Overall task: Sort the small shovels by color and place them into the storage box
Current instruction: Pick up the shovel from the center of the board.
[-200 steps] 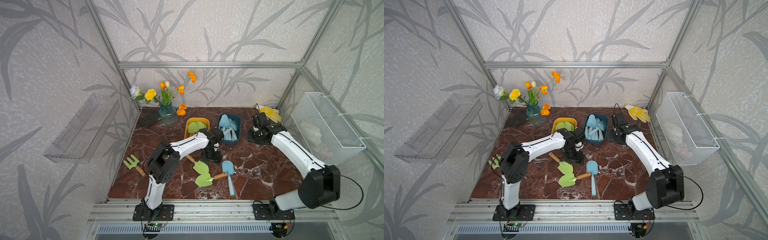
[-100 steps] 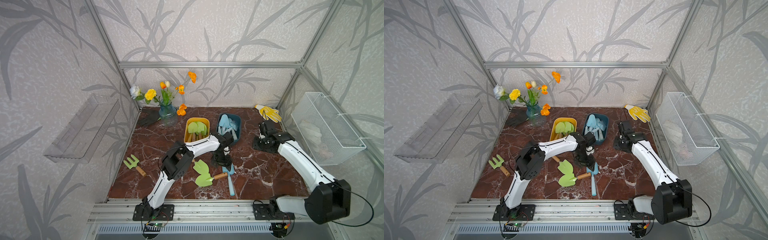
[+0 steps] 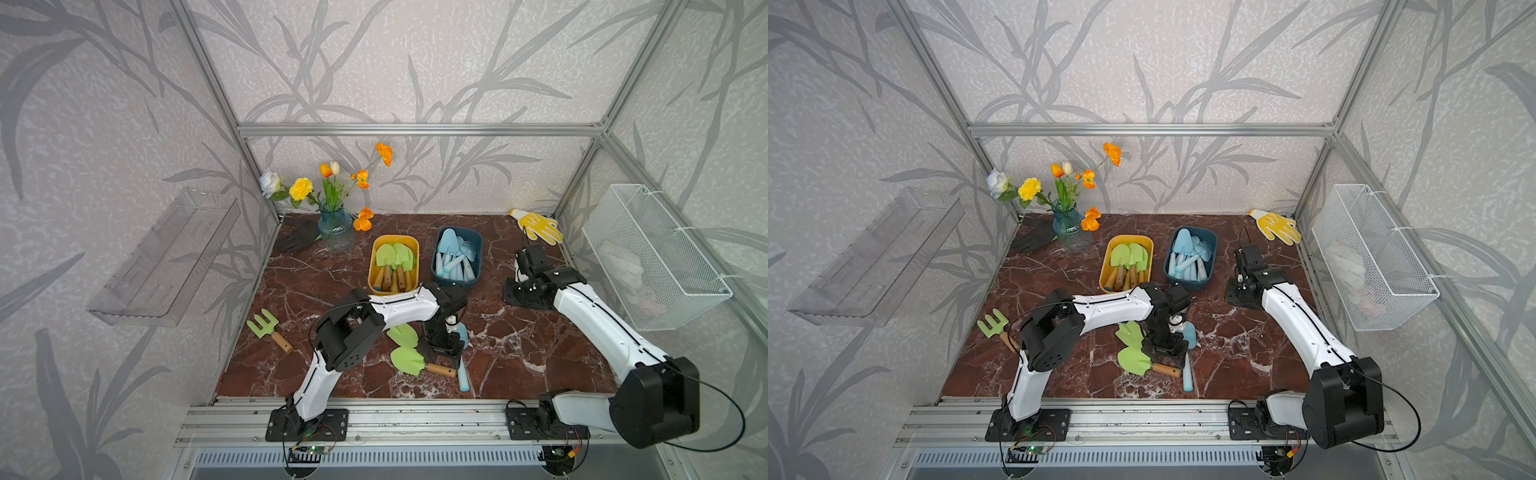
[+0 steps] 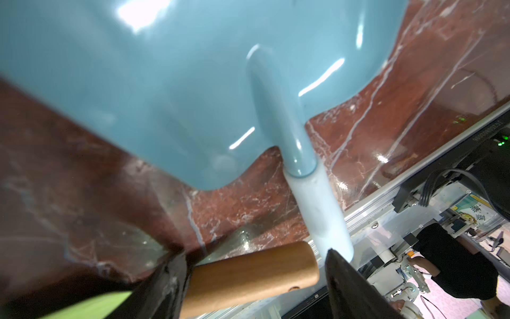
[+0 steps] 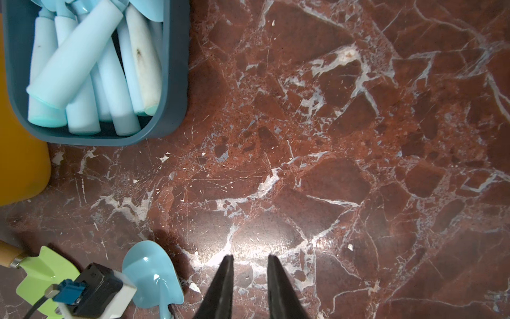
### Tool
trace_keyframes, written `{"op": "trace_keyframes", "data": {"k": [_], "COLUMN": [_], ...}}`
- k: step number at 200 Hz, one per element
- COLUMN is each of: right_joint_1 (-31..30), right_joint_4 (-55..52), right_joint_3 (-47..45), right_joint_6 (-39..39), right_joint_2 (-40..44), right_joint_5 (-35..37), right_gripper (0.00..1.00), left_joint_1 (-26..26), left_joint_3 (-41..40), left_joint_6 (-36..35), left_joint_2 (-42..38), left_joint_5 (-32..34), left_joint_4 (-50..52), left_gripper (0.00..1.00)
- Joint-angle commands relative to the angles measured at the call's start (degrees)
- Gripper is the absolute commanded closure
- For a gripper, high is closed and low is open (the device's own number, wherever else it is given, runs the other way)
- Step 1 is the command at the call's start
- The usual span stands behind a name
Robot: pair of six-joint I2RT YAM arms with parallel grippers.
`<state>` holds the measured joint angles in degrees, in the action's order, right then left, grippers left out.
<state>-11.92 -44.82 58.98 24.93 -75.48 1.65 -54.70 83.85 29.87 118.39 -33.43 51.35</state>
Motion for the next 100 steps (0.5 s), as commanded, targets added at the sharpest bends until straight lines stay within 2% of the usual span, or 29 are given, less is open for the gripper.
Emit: {"op": "trace_keyframes", "data": {"k": [1, 46, 100], "right_joint_1": [0.32, 0.19, -1.32], "right_joint_4": [-0.41, 1.1, 3.91], "right_joint_3": [-0.35, -3.55, -7.65], "right_joint_6": [-0.45, 1.01, 1.27], "right_joint_2": [0.51, 3.06, 6.82], "right_joint_5": [-2.56, -7.95, -10.3], "right_gripper": [0.75, 0.75, 0.74], "left_joint_1": [-0.3, -1.97, -4.68], "left_joint_3": [-4.44, -13.02, -19.07], "left_joint_6": [2.83, 6.63, 13.99], "left_joint_2": [-2.64, -7.19, -16.98], "left_joint_5": [-0.39, 0.87, 9.56], "left_joint_4": [-2.11, -5.65, -5.54], "left_gripper": [0.2, 0.2, 0.2]}}
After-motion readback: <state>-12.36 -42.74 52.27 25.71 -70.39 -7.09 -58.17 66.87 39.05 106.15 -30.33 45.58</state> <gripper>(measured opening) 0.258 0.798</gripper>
